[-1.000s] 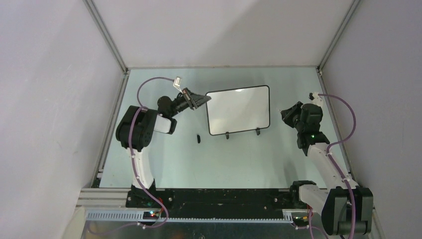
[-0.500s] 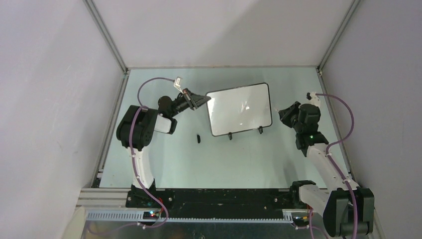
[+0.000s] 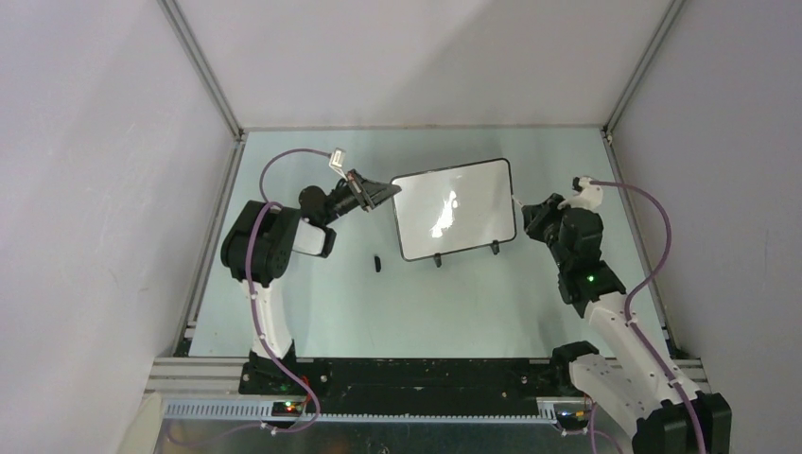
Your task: Write a sentence on the whiteboard
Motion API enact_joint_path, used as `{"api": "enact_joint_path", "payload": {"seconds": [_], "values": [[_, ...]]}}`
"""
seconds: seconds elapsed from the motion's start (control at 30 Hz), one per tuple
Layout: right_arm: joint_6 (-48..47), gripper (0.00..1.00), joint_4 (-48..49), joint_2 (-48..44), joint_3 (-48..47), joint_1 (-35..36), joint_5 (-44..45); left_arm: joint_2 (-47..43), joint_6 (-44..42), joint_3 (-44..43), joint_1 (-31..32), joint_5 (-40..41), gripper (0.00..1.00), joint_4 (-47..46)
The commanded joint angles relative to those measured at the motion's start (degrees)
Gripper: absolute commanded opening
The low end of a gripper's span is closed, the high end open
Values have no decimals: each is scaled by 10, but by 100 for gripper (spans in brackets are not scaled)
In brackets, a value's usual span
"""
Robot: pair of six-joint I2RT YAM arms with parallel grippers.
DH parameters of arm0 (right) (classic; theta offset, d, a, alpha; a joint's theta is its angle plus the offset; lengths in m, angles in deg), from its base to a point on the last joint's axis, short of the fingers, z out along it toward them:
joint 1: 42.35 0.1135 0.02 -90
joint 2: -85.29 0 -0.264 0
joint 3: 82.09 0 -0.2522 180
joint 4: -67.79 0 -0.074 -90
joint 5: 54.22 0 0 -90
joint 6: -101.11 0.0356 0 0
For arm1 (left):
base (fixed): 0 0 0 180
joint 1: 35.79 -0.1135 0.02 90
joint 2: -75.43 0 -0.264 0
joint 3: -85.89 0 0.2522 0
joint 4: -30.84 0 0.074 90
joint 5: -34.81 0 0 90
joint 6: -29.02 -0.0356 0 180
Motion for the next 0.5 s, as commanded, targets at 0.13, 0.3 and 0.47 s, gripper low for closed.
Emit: {"api": "enact_joint_path", "payload": {"seconds": [0.13,0.3,0.47], "values": [[-67,0,24,23,-39,98,2,-20,12,2,2,-7,0,-40],[-110,0,-4,84,-121,180,5,-15,9,-7,5,-22,0,-43],[-168,0,-29,145,-176,249,36,-18,6,-4,5,-19,0,-40]]}}
